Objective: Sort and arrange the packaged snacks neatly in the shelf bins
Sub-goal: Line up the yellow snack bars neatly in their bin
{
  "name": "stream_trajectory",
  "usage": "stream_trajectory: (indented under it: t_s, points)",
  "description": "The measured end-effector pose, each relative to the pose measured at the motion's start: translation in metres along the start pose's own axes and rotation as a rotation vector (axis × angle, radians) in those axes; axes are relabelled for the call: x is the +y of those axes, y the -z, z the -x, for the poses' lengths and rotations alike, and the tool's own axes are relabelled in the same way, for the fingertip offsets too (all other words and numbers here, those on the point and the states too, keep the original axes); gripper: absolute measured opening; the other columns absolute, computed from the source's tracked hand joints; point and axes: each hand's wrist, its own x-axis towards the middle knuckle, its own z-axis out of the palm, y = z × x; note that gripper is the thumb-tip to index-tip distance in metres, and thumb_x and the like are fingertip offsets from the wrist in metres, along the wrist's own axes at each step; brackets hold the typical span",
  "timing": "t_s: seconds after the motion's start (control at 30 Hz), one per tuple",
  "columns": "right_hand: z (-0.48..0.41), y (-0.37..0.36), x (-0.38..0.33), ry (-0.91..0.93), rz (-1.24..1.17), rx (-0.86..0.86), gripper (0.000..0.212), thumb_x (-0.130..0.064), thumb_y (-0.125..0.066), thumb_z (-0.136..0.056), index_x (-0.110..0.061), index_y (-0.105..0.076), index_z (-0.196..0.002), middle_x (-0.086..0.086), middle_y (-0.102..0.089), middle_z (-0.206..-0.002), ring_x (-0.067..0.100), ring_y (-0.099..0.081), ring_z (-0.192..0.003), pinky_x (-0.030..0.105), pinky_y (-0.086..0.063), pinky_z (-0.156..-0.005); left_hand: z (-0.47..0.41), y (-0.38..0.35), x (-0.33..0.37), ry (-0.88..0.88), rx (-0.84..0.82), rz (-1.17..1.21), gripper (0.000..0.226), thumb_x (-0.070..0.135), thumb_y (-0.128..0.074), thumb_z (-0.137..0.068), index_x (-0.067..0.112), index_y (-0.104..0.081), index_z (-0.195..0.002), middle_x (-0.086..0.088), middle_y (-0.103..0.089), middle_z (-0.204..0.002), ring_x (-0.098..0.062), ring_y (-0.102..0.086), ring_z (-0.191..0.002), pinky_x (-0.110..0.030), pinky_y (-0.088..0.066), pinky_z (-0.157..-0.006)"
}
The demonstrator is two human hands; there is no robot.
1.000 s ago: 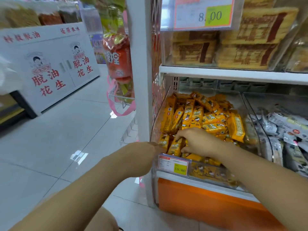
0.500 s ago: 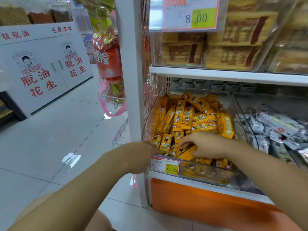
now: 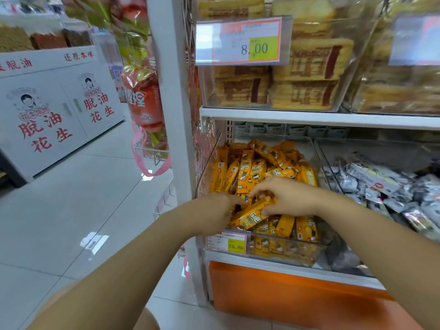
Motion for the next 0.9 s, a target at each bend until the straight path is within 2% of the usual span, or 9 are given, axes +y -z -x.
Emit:
stream_trajectory:
  t_s: [0.13, 0.27, 0.33, 0.47, 0.6, 0.67, 0.77, 0.83, 0.9]
  points:
    - [-0.008, -0.003, 0.002, -0.04, -0.183, 0.071, 0.049, -0.025, -0.073, -0.08, -0.028, -0.05, -0.123, -0.007, -0.055, -0.116, -0.002, -0.049, -0.083, 0.011, -0.034, -0.066, -0.004, -0.015, -0.008, -0.029, -0.014, 0.134, 0.044, 0.01, -0.04, -0.098, 0.021, -0.042, -0.14, -0.003, -0.053, -0.131, -0.02, -0.05, -0.117, -0.032, -0.04, -0.097]
    - [-0.015, -0.018, 0.001, -0.108, -0.33, 0.231, 0.046, -0.02, -0.076, -0.077, -0.028, -0.05, -0.115, -0.005, -0.056, -0.118, 0.008, -0.054, -0.104, 0.024, -0.046, -0.087, -0.003, -0.019, -0.011, -0.031, 0.028, 0.184, 0.028, 0.012, -0.04, -0.099, 0.015, -0.052, -0.124, -0.004, -0.061, -0.105, -0.016, -0.05, -0.088, -0.029, -0.042, -0.08]
    - [-0.014, -0.022, 0.001, -0.14, -0.374, 0.274, 0.045, -0.018, -0.077, -0.077, -0.029, -0.051, -0.112, -0.006, -0.056, -0.118, 0.01, -0.053, -0.11, 0.029, -0.046, -0.093, -0.002, -0.017, -0.01, -0.04, 0.0, 0.169, 0.019, 0.012, -0.039, -0.099, 0.012, -0.054, -0.111, -0.004, -0.056, -0.091, -0.017, -0.046, -0.079, -0.029, -0.036, -0.071]
    - [-0.013, -0.03, 0.001, -0.194, -0.432, 0.336, 0.039, -0.014, -0.073, -0.081, -0.025, -0.054, -0.113, -0.01, -0.048, -0.111, 0.008, -0.049, -0.1, 0.024, -0.041, -0.08, -0.004, -0.012, -0.008, -0.042, -0.066, 0.107, 0.016, 0.011, -0.037, -0.1, 0.016, -0.049, -0.092, 0.008, -0.043, -0.077, -0.017, -0.042, -0.08, -0.026, -0.029, -0.067]
    - [-0.02, -0.043, -0.004, -0.194, -0.444, 0.446, 0.029, -0.008, -0.069, -0.082, -0.02, -0.052, -0.103, -0.008, -0.051, -0.099, 0.011, -0.051, -0.095, 0.023, -0.042, -0.076, -0.002, -0.01, -0.011, -0.031, -0.084, 0.101, 0.022, 0.012, -0.037, -0.1, 0.002, -0.053, -0.09, -0.013, -0.053, -0.09, -0.028, -0.049, -0.088, -0.034, -0.039, -0.078]
    - [-0.022, -0.047, -0.007, -0.184, -0.525, 0.462, 0.028, -0.006, -0.069, -0.082, -0.021, -0.051, -0.099, -0.009, -0.055, -0.09, 0.012, -0.056, -0.092, 0.02, -0.046, -0.074, -0.003, -0.009, -0.011, -0.02, -0.054, 0.107, 0.021, 0.015, -0.04, -0.1, 0.003, -0.057, -0.105, -0.015, -0.056, -0.102, -0.029, -0.052, -0.095, -0.038, -0.042, -0.085]
    - [-0.022, -0.052, -0.007, -0.108, -0.56, 0.311, 0.027, -0.004, -0.066, -0.083, -0.022, -0.056, -0.1, -0.003, -0.061, -0.104, 0.011, -0.056, -0.106, 0.029, -0.05, -0.087, -0.012, -0.009, -0.007, -0.001, 0.043, 0.109, 0.04, 0.022, -0.047, -0.098, 0.02, -0.044, -0.138, -0.005, -0.049, -0.127, -0.022, -0.048, -0.116, -0.032, -0.04, -0.097]
    - [-0.02, -0.052, -0.005, -0.056, -0.54, 0.223, 0.027, -0.001, -0.062, -0.086, -0.023, -0.057, -0.103, -0.001, -0.06, -0.115, 0.009, -0.052, -0.114, 0.029, -0.046, -0.095, -0.024, -0.012, -0.007, -0.018, 0.072, 0.1, 0.044, 0.023, -0.053, -0.096, 0.022, -0.044, -0.139, -0.007, -0.045, -0.133, -0.021, -0.044, -0.121, -0.031, -0.036, -0.101]
    - [-0.018, -0.047, 0.002, -0.068, -0.513, 0.266, 0.033, 0.003, -0.056, -0.089, -0.02, -0.059, -0.112, 0.0, -0.059, -0.122, 0.009, -0.052, -0.117, 0.022, -0.043, -0.096, -0.033, -0.016, -0.01, 0.01, 0.054, 0.08, 0.046, 0.025, -0.058, -0.093, 0.025, -0.046, -0.137, -0.009, -0.042, -0.134, -0.024, -0.043, -0.122, -0.035, -0.037, -0.102]
